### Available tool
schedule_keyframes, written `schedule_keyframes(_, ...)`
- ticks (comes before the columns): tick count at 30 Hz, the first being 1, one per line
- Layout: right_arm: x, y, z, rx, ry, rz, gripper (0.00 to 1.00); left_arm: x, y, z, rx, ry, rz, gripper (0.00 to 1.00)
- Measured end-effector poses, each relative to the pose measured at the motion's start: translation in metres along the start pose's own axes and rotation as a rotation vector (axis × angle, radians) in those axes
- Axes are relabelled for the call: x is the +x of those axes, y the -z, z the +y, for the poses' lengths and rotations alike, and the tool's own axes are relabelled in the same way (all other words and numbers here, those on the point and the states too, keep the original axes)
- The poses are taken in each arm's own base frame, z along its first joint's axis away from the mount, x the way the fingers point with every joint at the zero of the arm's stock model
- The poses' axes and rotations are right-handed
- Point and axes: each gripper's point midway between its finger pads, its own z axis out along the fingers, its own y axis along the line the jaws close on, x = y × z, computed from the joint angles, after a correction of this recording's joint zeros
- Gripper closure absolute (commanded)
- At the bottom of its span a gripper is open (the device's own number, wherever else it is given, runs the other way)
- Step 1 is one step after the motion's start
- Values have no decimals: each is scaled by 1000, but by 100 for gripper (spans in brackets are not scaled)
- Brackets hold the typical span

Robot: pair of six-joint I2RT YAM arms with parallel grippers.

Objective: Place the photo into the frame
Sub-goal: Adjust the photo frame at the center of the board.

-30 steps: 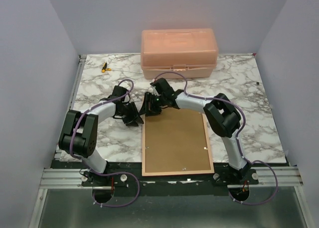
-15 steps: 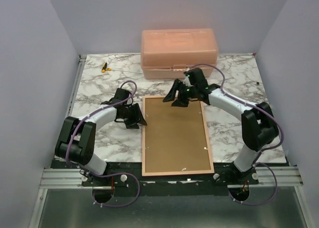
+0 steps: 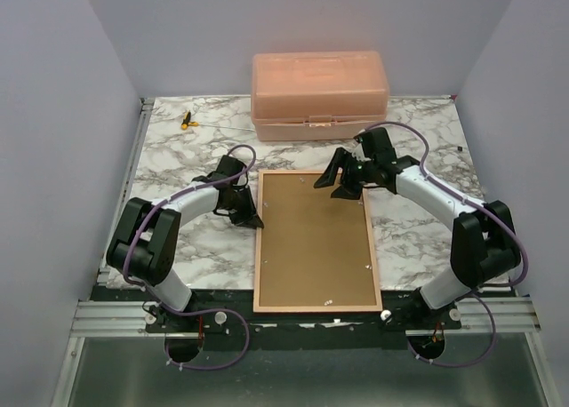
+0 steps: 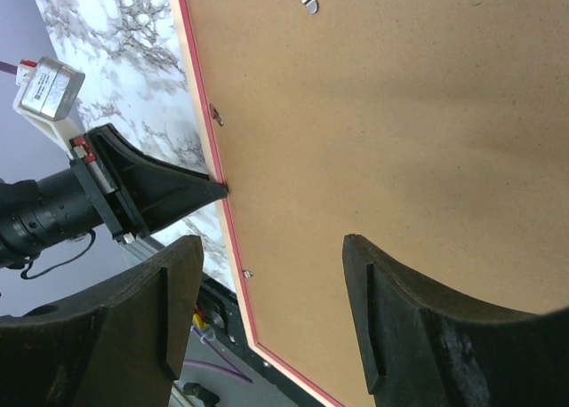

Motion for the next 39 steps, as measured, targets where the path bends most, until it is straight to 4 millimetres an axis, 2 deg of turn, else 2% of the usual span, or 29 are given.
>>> schedule_keyframes(6,-2,2,-5,25,-2,-13,13,-3,2,2,35,84,-34,100)
schedule_keyframes(11,-5,7,-8,49,6,-41,0,-5,11,16,35,180,-84,100)
schedule_keyframes(19,-6,21,-11,81,25,-80,0,-13,35,51,-1,405,-239,100)
schedule_keyframes(24,4,21,-31,159,8,-60,0,-12,52,66,-7,496,-362,100)
schedule_keyframes(26,10,22,-44,211,-4,-48,1,-10,56,65,23,548,-398,100)
schedule_keyframes(30,28,31,-71,316,-29,-22,3,-9,65,52,102,589,-458,100)
schedule_keyframes(31,33,35,-76,337,-33,-18,3,-8,65,50,108,589,-460,98)
schedule_keyframes(34,45,52,-81,364,-41,-16,4,-2,67,39,136,573,-471,67)
schedule_keyframes(37,53,69,-79,366,-52,-26,4,-1,70,34,148,555,-482,43)
schedule_keyframes(39,60,78,-80,367,-65,-27,6,-2,73,36,130,539,-498,36)
